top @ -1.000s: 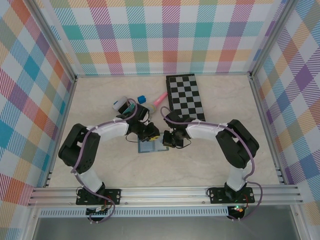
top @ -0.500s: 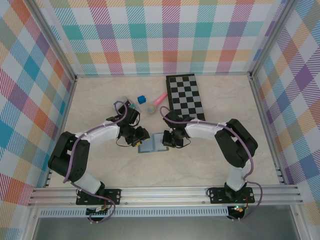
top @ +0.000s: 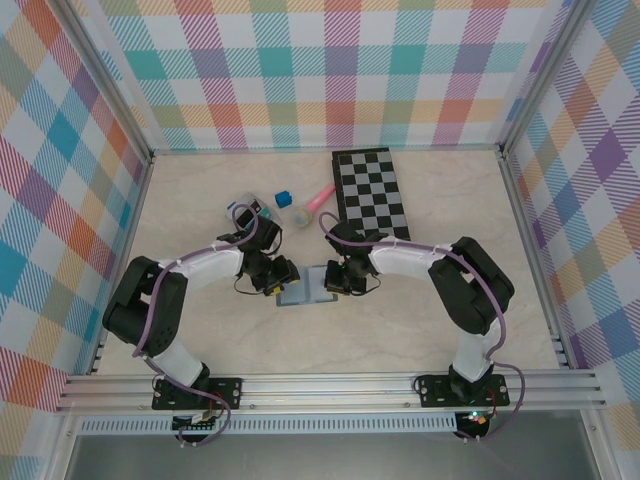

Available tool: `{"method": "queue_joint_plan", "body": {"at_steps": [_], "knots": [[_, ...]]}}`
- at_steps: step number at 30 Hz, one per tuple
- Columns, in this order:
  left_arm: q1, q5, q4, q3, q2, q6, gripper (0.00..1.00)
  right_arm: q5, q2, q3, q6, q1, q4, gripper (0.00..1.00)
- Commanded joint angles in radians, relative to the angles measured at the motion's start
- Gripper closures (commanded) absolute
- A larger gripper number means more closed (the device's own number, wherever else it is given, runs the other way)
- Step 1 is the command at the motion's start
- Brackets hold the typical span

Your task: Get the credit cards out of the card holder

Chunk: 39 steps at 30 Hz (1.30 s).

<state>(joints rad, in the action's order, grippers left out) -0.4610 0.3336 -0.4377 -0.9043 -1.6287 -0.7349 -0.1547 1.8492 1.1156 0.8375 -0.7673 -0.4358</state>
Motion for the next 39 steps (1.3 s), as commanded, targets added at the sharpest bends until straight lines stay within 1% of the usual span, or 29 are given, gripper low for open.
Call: {"method": "queue_joint_plan", "body": {"at_steps": [1, 7, 12, 16, 21, 26, 28, 30, 35, 39], "knots": [[0.008, 0.051, 0.029, 0.013, -0.033, 0.021, 0.55, 0.011, 0.027, 0.013, -0.005, -0.005, -0.022, 0.97], [0.008, 0.152, 0.101, 0.028, -0.027, 0.021, 0.57, 0.003, 0.034, 0.013, -0.005, -0.006, -0.019, 0.98], [0.008, 0.196, 0.136, 0.031, -0.019, 0.019, 0.59, 0.002, 0.036, 0.013, -0.004, -0.006, -0.017, 0.98], [0.008, 0.215, 0.151, 0.031, -0.011, 0.018, 0.62, 0.003, 0.035, 0.013, -0.003, -0.006, -0.017, 0.98], [0.008, 0.224, 0.151, 0.029, 0.016, 0.027, 0.63, 0.004, 0.034, 0.01, -0.003, -0.007, -0.017, 0.98], [0.008, 0.146, 0.056, 0.003, 0.039, 0.074, 0.63, 0.004, 0.035, 0.012, -0.003, -0.007, -0.017, 0.98], [0.009, 0.136, 0.037, 0.0, 0.037, 0.086, 0.63, 0.005, 0.036, 0.012, -0.003, -0.007, -0.017, 0.98], [0.009, 0.154, 0.047, 0.001, 0.035, 0.085, 0.63, 0.004, 0.036, 0.012, -0.003, -0.008, -0.017, 0.98], [0.008, 0.196, 0.091, 0.008, 0.04, 0.074, 0.67, 0.005, 0.035, 0.012, -0.002, -0.008, -0.017, 0.97], [0.006, 0.254, 0.148, 0.016, 0.049, 0.048, 0.69, 0.007, 0.032, 0.012, -0.003, -0.007, -0.019, 0.98]]}}
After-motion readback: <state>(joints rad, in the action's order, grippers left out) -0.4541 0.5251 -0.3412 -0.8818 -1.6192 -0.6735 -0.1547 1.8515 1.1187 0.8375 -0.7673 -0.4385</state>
